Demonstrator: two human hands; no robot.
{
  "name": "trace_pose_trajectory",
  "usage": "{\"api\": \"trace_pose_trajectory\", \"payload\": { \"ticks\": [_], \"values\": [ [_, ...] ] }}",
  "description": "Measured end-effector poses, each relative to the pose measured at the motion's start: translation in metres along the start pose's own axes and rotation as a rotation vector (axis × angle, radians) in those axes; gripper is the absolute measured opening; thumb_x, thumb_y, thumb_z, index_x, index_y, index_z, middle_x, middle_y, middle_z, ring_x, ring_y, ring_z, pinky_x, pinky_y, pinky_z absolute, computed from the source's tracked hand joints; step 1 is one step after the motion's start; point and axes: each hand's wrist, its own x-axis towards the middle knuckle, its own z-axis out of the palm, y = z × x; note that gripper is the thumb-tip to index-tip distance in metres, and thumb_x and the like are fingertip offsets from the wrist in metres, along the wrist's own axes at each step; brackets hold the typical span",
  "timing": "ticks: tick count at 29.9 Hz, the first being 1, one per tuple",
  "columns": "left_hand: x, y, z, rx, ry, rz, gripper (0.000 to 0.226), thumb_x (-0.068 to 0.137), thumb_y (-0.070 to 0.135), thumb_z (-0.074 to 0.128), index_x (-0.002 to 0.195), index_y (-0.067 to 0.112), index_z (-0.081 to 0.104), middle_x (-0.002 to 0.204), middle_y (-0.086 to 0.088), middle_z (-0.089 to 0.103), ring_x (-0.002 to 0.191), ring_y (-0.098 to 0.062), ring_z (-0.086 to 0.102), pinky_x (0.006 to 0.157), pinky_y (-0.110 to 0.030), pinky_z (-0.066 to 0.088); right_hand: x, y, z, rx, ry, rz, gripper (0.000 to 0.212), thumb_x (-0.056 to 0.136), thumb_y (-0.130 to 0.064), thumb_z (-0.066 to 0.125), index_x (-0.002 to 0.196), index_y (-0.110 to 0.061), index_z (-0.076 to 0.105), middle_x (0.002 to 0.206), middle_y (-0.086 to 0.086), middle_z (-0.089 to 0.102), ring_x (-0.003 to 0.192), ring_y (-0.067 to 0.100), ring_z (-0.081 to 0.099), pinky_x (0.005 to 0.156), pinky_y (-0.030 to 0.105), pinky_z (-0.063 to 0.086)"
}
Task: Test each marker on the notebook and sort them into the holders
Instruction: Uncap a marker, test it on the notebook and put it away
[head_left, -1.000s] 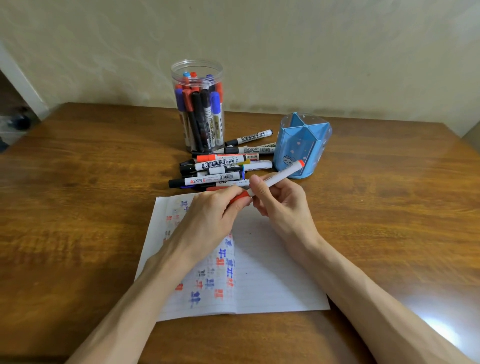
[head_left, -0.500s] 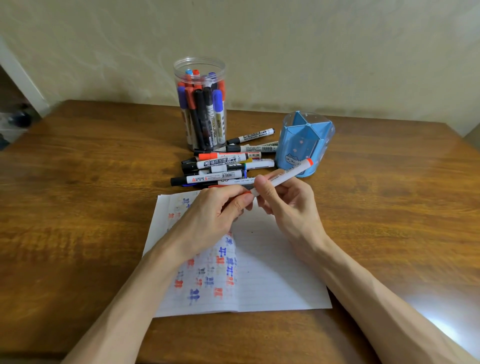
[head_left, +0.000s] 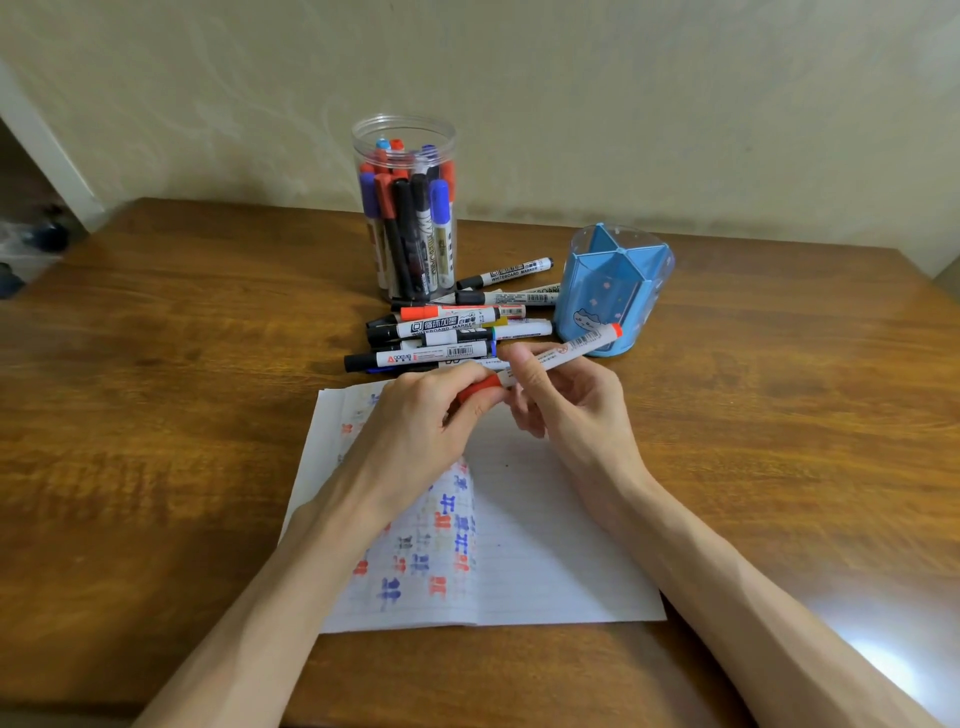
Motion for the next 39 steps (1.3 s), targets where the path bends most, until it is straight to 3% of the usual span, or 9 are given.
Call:
{"api": "trace_pose_trajectory", "payload": {
  "ticks": [2, 6, 10, 16, 20, 31, 34, 37, 39],
  "values": [
    [0.000, -0.001, -0.001, 0.008, -0.002, -0.006, 0.023, 0.099, 0.046, 0.054, 0.107, 0.031, 0.071, 0.090, 0.018, 0.069, 0.085, -0.003, 0.066, 0.072, -0.036, 0.057, 0.002, 0.001, -0.003, -0.063, -0.009, -0.045, 0.025, 0.102, -0.028, 0.068, 0.096, -0.006, 0.076, 0.074, 0.016, 0.069, 0.066, 0.019, 0.060, 0.060, 0.034, 0.048],
    [0.001, -0.002, -0.001, 0.010, 0.004, -0.029, 0.027, 0.101, 0.047, 0.051, 0.111, 0.033, 0.071, 0.096, 0.018, 0.072, 0.090, -0.001, 0.067, 0.075, -0.034, 0.058, 0.005, 0.001, -0.008, -0.091, -0.007, -0.070, 0.021, 0.101, -0.022, 0.070, 0.099, -0.003, 0.077, 0.075, 0.001, 0.073, 0.066, 0.009, 0.063, 0.062, 0.025, 0.052],
    [0.000, -0.003, 0.002, 0.040, -0.025, -0.032, 0.017, 0.104, 0.037, 0.053, 0.103, 0.028, 0.067, 0.086, 0.010, 0.069, 0.081, -0.010, 0.065, 0.068, -0.043, 0.055, 0.005, 0.003, -0.009, -0.080, -0.013, -0.067, 0.023, 0.100, -0.021, 0.070, 0.097, 0.001, 0.076, 0.076, 0.006, 0.074, 0.068, 0.014, 0.067, 0.067, 0.025, 0.055],
    [0.003, 0.004, -0.003, -0.080, -0.094, -0.072, 0.020, 0.106, 0.036, 0.050, 0.094, 0.030, 0.065, 0.082, 0.010, 0.066, 0.082, -0.014, 0.063, 0.071, -0.045, 0.053, 0.005, -0.001, -0.012, -0.049, -0.033, -0.063, 0.021, 0.100, -0.021, 0.070, 0.100, -0.001, 0.076, 0.082, 0.012, 0.076, 0.073, 0.019, 0.069, 0.072, 0.028, 0.057],
    [0.003, 0.001, -0.006, -0.146, -0.141, -0.110, 0.024, 0.106, 0.040, 0.049, 0.094, 0.029, 0.067, 0.082, 0.001, 0.067, 0.079, -0.020, 0.063, 0.070, -0.051, 0.052, 0.004, -0.002, -0.012, -0.030, -0.048, -0.083, 0.019, 0.101, -0.015, 0.069, 0.101, 0.003, 0.074, 0.083, 0.014, 0.075, 0.073, 0.022, 0.068, 0.073, 0.029, 0.058],
    [0.003, -0.001, -0.010, -0.219, -0.173, -0.129, 0.023, 0.104, 0.043, 0.052, 0.096, 0.030, 0.069, 0.084, -0.003, 0.067, 0.077, -0.022, 0.063, 0.069, -0.050, 0.052, 0.004, -0.006, -0.016, -0.038, -0.092, -0.106, 0.020, 0.100, -0.016, 0.069, 0.101, 0.003, 0.073, 0.088, 0.020, 0.074, 0.077, 0.027, 0.069, 0.078, 0.035, 0.059],
    [0.004, 0.000, -0.007, -0.183, -0.098, -0.102, 0.026, 0.101, 0.045, 0.053, 0.104, 0.028, 0.072, 0.088, 0.003, 0.071, 0.081, -0.019, 0.067, 0.070, -0.046, 0.055, 0.005, -0.005, -0.012, 0.008, -0.076, -0.068, 0.020, 0.101, -0.016, 0.069, 0.100, 0.003, 0.073, 0.087, 0.016, 0.074, 0.079, 0.023, 0.068, 0.082, 0.034, 0.058],
    [0.003, -0.001, -0.001, -0.024, 0.019, -0.034, 0.034, 0.097, 0.052, 0.052, 0.108, 0.026, 0.072, 0.088, 0.008, 0.072, 0.077, -0.014, 0.069, 0.066, -0.044, 0.057, 0.006, 0.001, -0.004, 0.229, -0.040, 0.076, 0.020, 0.097, -0.020, 0.073, 0.104, -0.002, 0.075, 0.090, 0.011, 0.074, 0.086, 0.023, 0.066, 0.094, 0.042, 0.055],
    [0.001, -0.002, 0.000, 0.052, 0.060, -0.006, 0.044, 0.095, 0.057, 0.048, 0.110, 0.024, 0.071, 0.092, 0.008, 0.074, 0.078, -0.009, 0.070, 0.067, -0.041, 0.059, 0.006, 0.005, -0.003, 0.225, -0.003, 0.092, 0.025, 0.095, -0.023, 0.075, 0.108, -0.002, 0.075, 0.090, 0.008, 0.074, 0.086, 0.022, 0.066, 0.098, 0.045, 0.057]
  ]
}}
